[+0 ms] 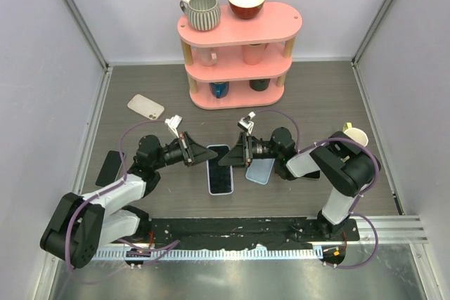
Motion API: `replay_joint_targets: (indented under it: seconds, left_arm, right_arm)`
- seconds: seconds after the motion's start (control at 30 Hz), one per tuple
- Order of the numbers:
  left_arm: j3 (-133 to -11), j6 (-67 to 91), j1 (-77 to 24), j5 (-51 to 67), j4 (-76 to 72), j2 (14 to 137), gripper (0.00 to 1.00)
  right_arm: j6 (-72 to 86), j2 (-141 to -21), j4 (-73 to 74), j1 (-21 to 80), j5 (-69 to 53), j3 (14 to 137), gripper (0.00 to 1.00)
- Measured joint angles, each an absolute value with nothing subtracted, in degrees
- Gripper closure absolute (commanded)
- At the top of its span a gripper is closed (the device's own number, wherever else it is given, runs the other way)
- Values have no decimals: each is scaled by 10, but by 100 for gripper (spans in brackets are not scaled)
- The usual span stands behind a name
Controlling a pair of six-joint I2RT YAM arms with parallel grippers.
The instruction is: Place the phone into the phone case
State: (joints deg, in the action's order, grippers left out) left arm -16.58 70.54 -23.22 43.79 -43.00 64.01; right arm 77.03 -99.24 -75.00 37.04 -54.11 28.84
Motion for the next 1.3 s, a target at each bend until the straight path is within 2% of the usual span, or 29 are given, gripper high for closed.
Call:
replay_joint_targets:
  seconds: [0.23, 0.53, 0.73, 0.83, 0.9, 0.93, 1.07, 1.2, 1.23, 1.3]
  left_arm:
    - [-166, 694, -232, 450, -425, 634, 100]
    - [-171, 685, -234, 477, -425, 625, 100]
    - [-179, 685, -236, 481, -426, 624, 100]
    - [-179, 685, -236, 481, -425, 624, 100]
    - [-179, 685, -236, 481, -425, 624, 100]
    - [-179, 685, -236, 481, -425, 624, 100]
    - [-183, 685, -236, 481, -420, 626, 100]
    - [-199, 679, -236, 483, -393, 632, 100]
    - [-203, 675, -236, 484, -387, 633, 100]
    - [-209, 670, -236, 486, -376, 635, 100]
  right_arm:
    - [786, -991, -749, 362, -529, 289, 53]
    - [806, -957, -750, 319, -509, 294, 60]
    - [815, -957, -750, 319, -511, 301, 60]
    - [815, -957, -750, 319, -514, 301, 65]
    - [814, -956, -749, 319, -514, 301, 73]
    - [814, -956, -750, 319, -515, 301, 81]
    - [812, -956, -752, 319, -516, 301, 99]
    - [812, -956, -752, 315, -515, 301, 99]
    - [812, -956, -752, 314, -515, 301, 91]
    - [807, -955, -750, 313, -516, 301, 85]
